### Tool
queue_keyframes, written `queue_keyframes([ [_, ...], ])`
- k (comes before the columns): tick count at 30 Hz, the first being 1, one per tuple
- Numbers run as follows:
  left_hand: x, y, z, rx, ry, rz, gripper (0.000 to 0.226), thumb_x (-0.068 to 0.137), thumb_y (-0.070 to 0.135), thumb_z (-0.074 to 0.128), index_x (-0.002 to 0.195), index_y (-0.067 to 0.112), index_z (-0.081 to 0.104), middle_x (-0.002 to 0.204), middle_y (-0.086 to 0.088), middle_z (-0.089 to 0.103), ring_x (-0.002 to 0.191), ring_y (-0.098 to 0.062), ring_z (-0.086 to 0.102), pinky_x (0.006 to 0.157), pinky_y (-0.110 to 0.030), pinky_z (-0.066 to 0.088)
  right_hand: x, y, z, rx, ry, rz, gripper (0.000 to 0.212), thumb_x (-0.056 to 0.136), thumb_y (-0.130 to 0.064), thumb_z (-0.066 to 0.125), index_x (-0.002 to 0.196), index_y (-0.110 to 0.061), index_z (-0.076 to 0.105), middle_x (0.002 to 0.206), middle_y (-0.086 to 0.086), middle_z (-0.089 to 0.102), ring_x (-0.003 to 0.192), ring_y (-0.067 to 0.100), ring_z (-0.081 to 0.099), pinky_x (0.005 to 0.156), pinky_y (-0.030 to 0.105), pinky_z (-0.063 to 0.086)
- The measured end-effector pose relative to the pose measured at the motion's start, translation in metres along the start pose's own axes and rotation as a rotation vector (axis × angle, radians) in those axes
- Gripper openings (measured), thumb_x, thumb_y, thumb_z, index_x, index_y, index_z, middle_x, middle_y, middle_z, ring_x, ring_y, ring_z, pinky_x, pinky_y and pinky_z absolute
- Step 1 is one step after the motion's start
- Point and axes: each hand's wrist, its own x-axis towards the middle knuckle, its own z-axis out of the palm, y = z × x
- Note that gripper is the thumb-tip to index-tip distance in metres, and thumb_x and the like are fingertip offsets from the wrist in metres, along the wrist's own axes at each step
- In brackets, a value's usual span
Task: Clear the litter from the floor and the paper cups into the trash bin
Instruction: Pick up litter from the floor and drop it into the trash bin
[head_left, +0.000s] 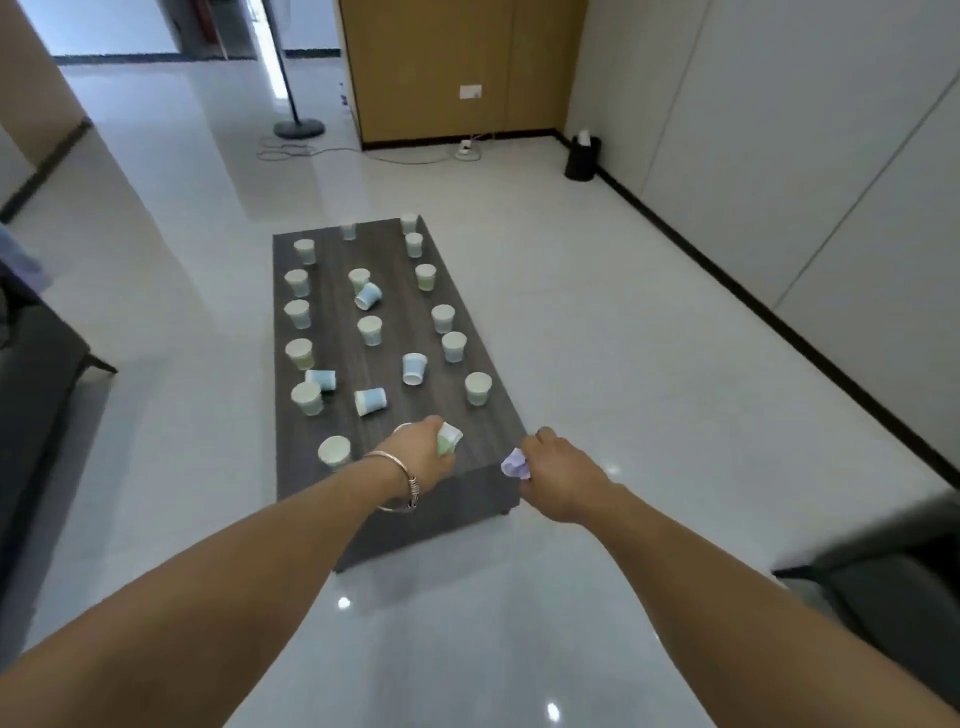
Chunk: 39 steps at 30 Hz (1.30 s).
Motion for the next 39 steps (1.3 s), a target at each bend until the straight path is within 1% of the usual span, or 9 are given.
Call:
queue_keyframes([
  [4, 0.051, 0.091, 0.027, 0.038, -0.078, 0.132, 0.025, 0.089, 0.035, 0.054, 0.102, 0.016, 0.047, 0.108, -0.009, 0.061, 0.096, -0.028, 0.058, 0.072, -0.026, 0.035, -0.018, 0.099, -0.033, 0.058, 0.038, 0.145, 0.035, 0.091, -0.019, 0.052, 0.126, -0.012, 0.051, 0.125, 0.008, 0.047, 0.11, 0.027, 0.053, 0.087, 0.031, 0.041],
  [8, 0.108, 0.159, 0.043, 0.046, -0.147, 0.228, 0.022, 0.087, 0.033, 0.055, 0.098, 0.017, 0.046, 0.097, -0.009, 0.062, 0.085, -0.027, 0.059, 0.073, -0.032, 0.046, -0.005, 0.174, -0.05, 0.096, 0.045, 0.235, 0.038, 0.091, -0.019, 0.051, 0.129, -0.012, 0.049, 0.127, 0.007, 0.045, 0.112, 0.026, 0.051, 0.084, 0.029, 0.04],
  [10, 0.145, 0.186, 0.052, 0.051, -0.173, 0.241, 0.021, 0.085, 0.032, 0.056, 0.094, 0.017, 0.045, 0.09, -0.006, 0.059, 0.08, -0.025, 0.055, 0.068, -0.029, 0.042, 0.015, 0.205, -0.057, 0.111, 0.032, 0.263, 0.04, 0.091, -0.018, 0.052, 0.131, -0.013, 0.048, 0.127, 0.007, 0.045, 0.113, 0.026, 0.051, 0.082, 0.028, 0.038],
  [12, 0.191, 0.21, 0.059, 0.053, -0.178, 0.246, 0.025, 0.085, 0.032, 0.057, 0.101, 0.016, 0.047, 0.092, -0.004, 0.057, 0.079, -0.023, 0.052, 0.067, -0.027, 0.039, 0.043, 0.236, -0.07, 0.109, 0.038, 0.269, 0.04, 0.091, -0.017, 0.052, 0.13, -0.012, 0.048, 0.126, 0.008, 0.045, 0.112, 0.027, 0.051, 0.08, 0.028, 0.037],
  [17, 0.305, 0.263, 0.059, -0.009, -0.241, 0.26, 0.036, 0.085, 0.035, 0.057, 0.112, 0.014, 0.047, 0.092, -0.003, 0.057, 0.08, -0.021, 0.056, 0.067, -0.028, 0.044, 0.114, 0.313, -0.116, 0.121, 0.038, 0.324, 0.039, 0.09, -0.019, 0.053, 0.128, -0.01, 0.049, 0.124, 0.007, 0.047, 0.109, 0.027, 0.053, 0.078, 0.027, 0.037],
  [22, 0.415, 0.329, 0.05, 0.01, -0.266, 0.327, 0.036, 0.083, 0.036, 0.056, 0.111, 0.016, 0.044, 0.089, 0.0, 0.056, 0.079, -0.021, 0.056, 0.066, -0.028, 0.043, 0.186, 0.392, -0.174, 0.146, 0.06, 0.399, 0.041, 0.09, -0.021, 0.053, 0.13, -0.014, 0.048, 0.126, 0.007, 0.046, 0.112, 0.026, 0.053, 0.087, 0.029, 0.041],
  [28, 0.535, 0.415, 0.054, 0.046, -0.283, 0.358, 0.035, 0.083, 0.038, 0.055, 0.111, 0.018, 0.046, 0.082, 0.005, 0.052, 0.073, -0.016, 0.052, 0.053, -0.022, 0.034, 0.273, 0.496, -0.224, 0.128, 0.032, 0.387, 0.041, 0.09, -0.019, 0.053, 0.13, -0.011, 0.048, 0.128, 0.009, 0.047, 0.112, 0.027, 0.053, 0.088, 0.03, 0.042],
  [32, 0.623, 0.477, 0.048, 0.022, -0.227, 0.321, 0.035, 0.084, 0.036, 0.056, 0.11, 0.016, 0.046, 0.088, 0.001, 0.055, 0.078, -0.021, 0.055, 0.063, -0.027, 0.04, 0.346, 0.575, -0.268, 0.113, 0.058, 0.376, 0.043, 0.091, -0.02, 0.052, 0.132, -0.012, 0.046, 0.128, 0.008, 0.044, 0.113, 0.028, 0.052, 0.087, 0.031, 0.042],
  [39, 0.752, 0.552, 0.013, 0.011, -0.202, 0.211, 0.032, 0.086, 0.032, 0.052, 0.112, 0.015, 0.045, 0.092, -0.003, 0.059, 0.084, -0.024, 0.058, 0.069, -0.032, 0.046, 0.453, 0.691, -0.358, 0.109, 0.058, 0.303, 0.035, 0.09, -0.019, 0.052, 0.124, -0.015, 0.05, 0.124, 0.004, 0.045, 0.107, 0.023, 0.054, 0.083, 0.026, 0.041],
])
